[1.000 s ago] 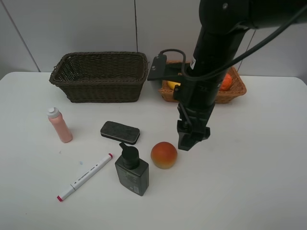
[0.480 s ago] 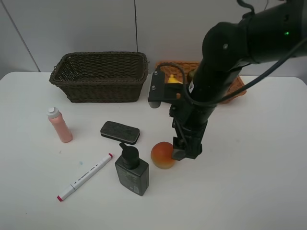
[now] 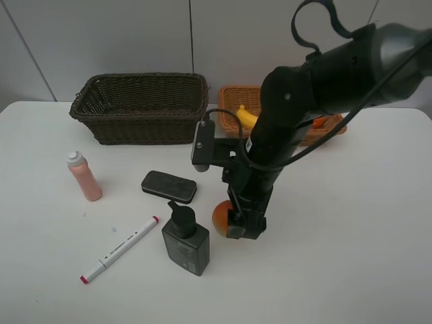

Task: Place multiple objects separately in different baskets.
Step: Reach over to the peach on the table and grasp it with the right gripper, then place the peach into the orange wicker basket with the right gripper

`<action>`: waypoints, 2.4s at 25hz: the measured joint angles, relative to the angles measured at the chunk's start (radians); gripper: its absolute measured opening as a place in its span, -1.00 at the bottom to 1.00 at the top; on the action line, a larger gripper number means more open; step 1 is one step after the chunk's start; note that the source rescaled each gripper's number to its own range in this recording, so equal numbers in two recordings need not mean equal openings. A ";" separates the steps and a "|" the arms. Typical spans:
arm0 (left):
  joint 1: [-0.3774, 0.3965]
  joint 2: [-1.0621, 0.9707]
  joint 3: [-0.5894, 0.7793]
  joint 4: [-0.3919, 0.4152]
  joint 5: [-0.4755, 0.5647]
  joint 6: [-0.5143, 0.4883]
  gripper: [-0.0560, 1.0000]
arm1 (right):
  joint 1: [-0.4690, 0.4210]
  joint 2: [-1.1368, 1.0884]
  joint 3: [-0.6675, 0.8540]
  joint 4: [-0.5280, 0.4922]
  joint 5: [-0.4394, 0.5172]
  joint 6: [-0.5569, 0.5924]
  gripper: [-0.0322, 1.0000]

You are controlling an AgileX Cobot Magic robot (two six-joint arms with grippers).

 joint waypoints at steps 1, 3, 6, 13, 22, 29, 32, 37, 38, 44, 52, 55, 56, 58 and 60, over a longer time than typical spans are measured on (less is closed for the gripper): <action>0.000 0.000 0.000 0.000 0.000 0.000 1.00 | 0.002 0.005 0.001 0.001 -0.012 0.000 1.00; 0.000 0.000 0.000 0.000 0.000 0.000 1.00 | 0.002 0.020 0.001 0.002 -0.021 0.000 1.00; 0.000 0.000 0.000 0.000 0.000 0.000 1.00 | 0.002 0.050 0.001 0.002 -0.030 0.000 1.00; 0.000 0.000 0.000 0.000 0.000 0.000 1.00 | 0.002 0.075 0.001 0.002 -0.076 0.000 1.00; 0.000 0.000 0.000 0.000 0.000 0.000 1.00 | 0.002 0.110 0.001 0.002 -0.097 0.000 1.00; 0.000 0.000 0.000 0.000 0.000 0.000 1.00 | 0.002 0.128 0.005 0.005 -0.118 0.000 1.00; 0.000 0.000 0.000 0.000 0.000 0.000 1.00 | 0.002 0.128 0.005 0.005 -0.119 0.000 1.00; 0.000 0.000 0.000 0.000 0.000 0.000 1.00 | 0.002 0.128 0.005 0.006 -0.123 0.000 0.33; 0.000 0.000 0.000 0.000 0.000 0.000 1.00 | 0.002 0.128 0.005 0.006 -0.123 0.000 0.07; 0.000 0.000 0.000 0.000 0.000 0.000 1.00 | 0.002 0.128 0.005 0.005 -0.123 0.000 0.06; 0.000 0.000 0.000 0.000 0.000 0.000 1.00 | 0.002 0.120 0.005 0.003 -0.120 0.000 0.06; 0.000 0.000 0.000 0.000 0.000 0.000 1.00 | 0.002 0.082 0.005 0.002 -0.104 0.000 0.06; 0.000 0.000 0.000 0.000 0.000 0.000 1.00 | 0.002 0.062 0.005 0.002 -0.095 0.000 0.06; 0.000 0.000 0.000 0.000 0.000 0.000 1.00 | 0.002 0.019 0.005 0.000 -0.086 0.000 0.06; 0.000 0.000 0.000 0.000 0.000 0.000 1.00 | -0.006 -0.025 0.005 -0.009 -0.078 0.004 0.06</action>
